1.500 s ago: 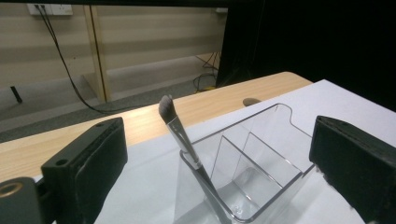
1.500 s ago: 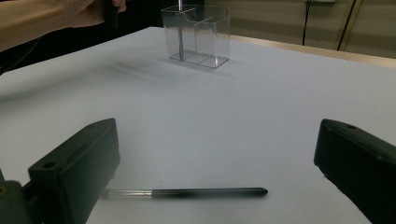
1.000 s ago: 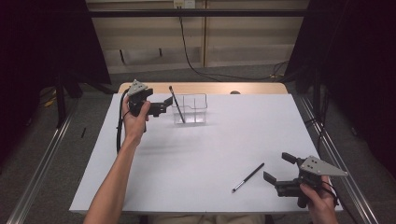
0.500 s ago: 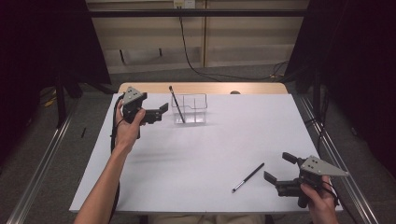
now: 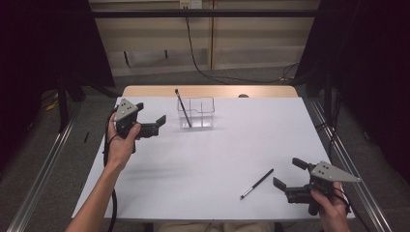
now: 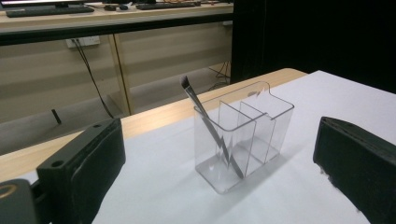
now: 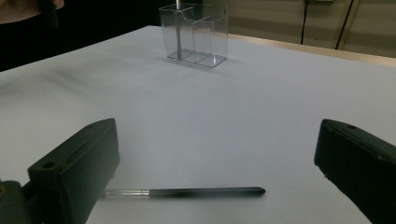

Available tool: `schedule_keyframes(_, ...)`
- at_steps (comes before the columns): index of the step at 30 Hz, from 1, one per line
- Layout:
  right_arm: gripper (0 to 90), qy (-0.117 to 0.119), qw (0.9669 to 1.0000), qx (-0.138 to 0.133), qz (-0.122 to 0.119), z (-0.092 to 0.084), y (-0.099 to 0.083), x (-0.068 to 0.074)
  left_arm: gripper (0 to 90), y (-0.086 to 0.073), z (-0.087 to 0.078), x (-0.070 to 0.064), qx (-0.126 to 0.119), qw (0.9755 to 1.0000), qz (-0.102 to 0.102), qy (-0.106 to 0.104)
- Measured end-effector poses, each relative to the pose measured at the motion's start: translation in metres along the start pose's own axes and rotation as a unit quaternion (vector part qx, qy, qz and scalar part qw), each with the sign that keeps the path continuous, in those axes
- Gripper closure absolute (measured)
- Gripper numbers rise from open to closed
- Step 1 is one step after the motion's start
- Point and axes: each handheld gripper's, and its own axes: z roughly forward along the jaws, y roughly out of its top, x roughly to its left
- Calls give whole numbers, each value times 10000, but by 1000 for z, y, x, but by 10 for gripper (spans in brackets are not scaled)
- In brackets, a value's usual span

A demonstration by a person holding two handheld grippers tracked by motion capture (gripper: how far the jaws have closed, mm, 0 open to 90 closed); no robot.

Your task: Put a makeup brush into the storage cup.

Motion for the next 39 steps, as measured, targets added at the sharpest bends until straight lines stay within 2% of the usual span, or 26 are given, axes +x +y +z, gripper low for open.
schedule_keyframes(6, 0, -7, 10000, 14, -3, 1, 0, 0, 23, -6, -19, -5, -70, 9999, -58, -86)
schedule_keyframes(9, 0, 12, 10000, 19, -26, 1, 0, 1, 23, -10, -29, -9, -73, 9999, 60, -92)
schedule_keyframes(11, 0, 18, 10000, 17, -31, 1, 0, 1, 24, -14, -34, -12, -28, 10000, 56, -33)
schedule_keyframes(13, 0, -8, 10000, 17, -2, 1, 0, 0, 24, -18, -38, -13, -30, 9999, 50, -110)
schedule_keyframes(17, 0, -14, 10000, 19, 17, 2, 0, 1, 24, -24, -46, -18, -32, 10000, -37, -51)
schedule_keyframes(19, 0, -6, 10000, 33, -13, 2, 0, 1, 24, -26, -50, -21, -118, 9997, -226, -34)
schedule_keyframes(20, 0, -7, 10000, 29, -7, 2, 0, 1, 24, -27, -52, -22, -95, 9996, -252, -6)
schedule_keyframes(21, 0, -13, 10000, 34, -10, 3, 0, 1, 24, -29, -54, -25, -139, 9996, -230, 83)
schedule_keyframes(23, 0, -27, 10000, 28, 18, 3, 0, 1, 24, -30, -58, -30, -118, 9999, -43, 52)
schedule_keyframes(28, 0, -4, 10000, 44, -26, 4, 1, 3, 22, -38, -69, -38, -124, 9999, 31, 74)
schedule_keyframes(32, 0, -24, 10000, 41, -3, 3, 0, 1, 20, -48, -77, -42, -31, 9999, 23, 146)
schedule_keyframes(39, 0, -45, 10000, 35, 12, 3, 0, 1, 24, -58, -97, -47, -63, 9998, -24, 194)
